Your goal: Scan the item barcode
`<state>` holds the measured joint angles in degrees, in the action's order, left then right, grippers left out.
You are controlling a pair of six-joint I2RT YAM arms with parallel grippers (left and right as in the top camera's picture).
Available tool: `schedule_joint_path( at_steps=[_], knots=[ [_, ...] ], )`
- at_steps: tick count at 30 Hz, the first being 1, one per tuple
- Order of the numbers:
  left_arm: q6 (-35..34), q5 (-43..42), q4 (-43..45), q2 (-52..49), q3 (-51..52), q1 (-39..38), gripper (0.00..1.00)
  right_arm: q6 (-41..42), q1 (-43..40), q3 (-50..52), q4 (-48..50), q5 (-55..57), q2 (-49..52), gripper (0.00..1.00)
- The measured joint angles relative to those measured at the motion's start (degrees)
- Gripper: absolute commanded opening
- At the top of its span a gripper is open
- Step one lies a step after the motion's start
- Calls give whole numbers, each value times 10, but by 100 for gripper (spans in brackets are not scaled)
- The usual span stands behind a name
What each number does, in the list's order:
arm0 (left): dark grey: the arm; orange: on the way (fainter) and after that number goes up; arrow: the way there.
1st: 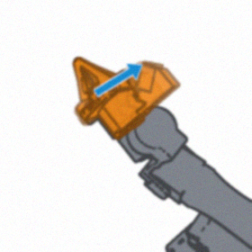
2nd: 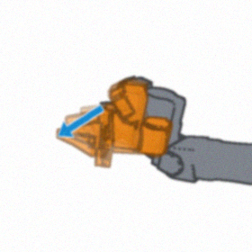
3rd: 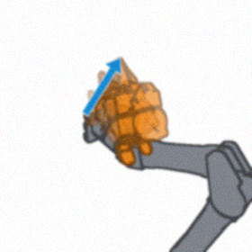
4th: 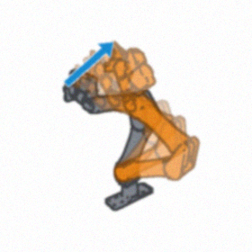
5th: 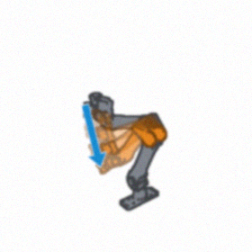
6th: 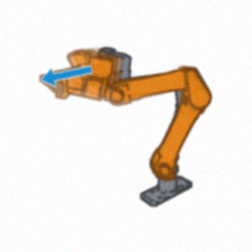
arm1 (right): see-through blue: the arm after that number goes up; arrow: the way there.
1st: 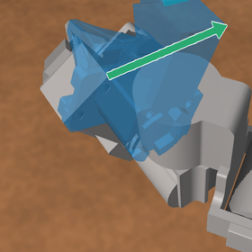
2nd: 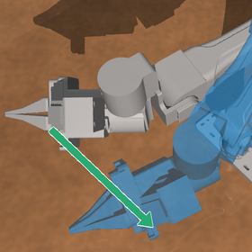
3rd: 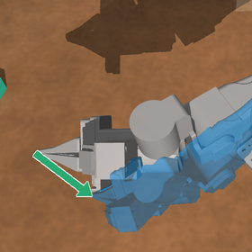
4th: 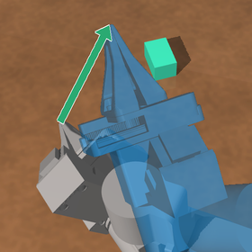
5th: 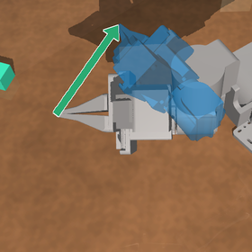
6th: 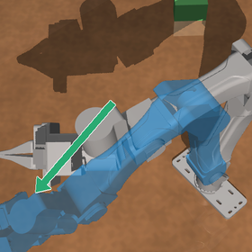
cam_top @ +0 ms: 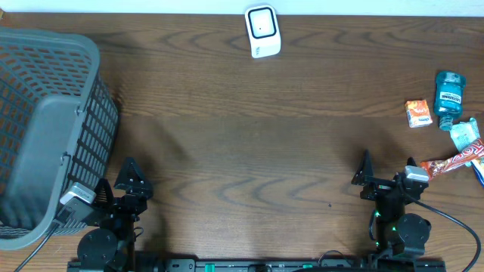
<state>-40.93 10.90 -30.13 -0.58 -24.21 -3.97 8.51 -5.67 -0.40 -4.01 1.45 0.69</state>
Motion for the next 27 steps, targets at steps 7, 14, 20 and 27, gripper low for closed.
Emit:
schedule_joint_path(
  at_steps=[7,14,20,27],
  knots=[
    [0,0,0,0,0,0,98,6,0,0,0,-2,0,99],
    [0,0,0,0,0,0,98,28,0,0,0,-2,0,99],
    [0,0,0,0,0,0,98,31,0,0,0,-2,0,99],
    [0,0,0,0,0,0,98,31,0,0,0,-2,0,99]
  ],
)
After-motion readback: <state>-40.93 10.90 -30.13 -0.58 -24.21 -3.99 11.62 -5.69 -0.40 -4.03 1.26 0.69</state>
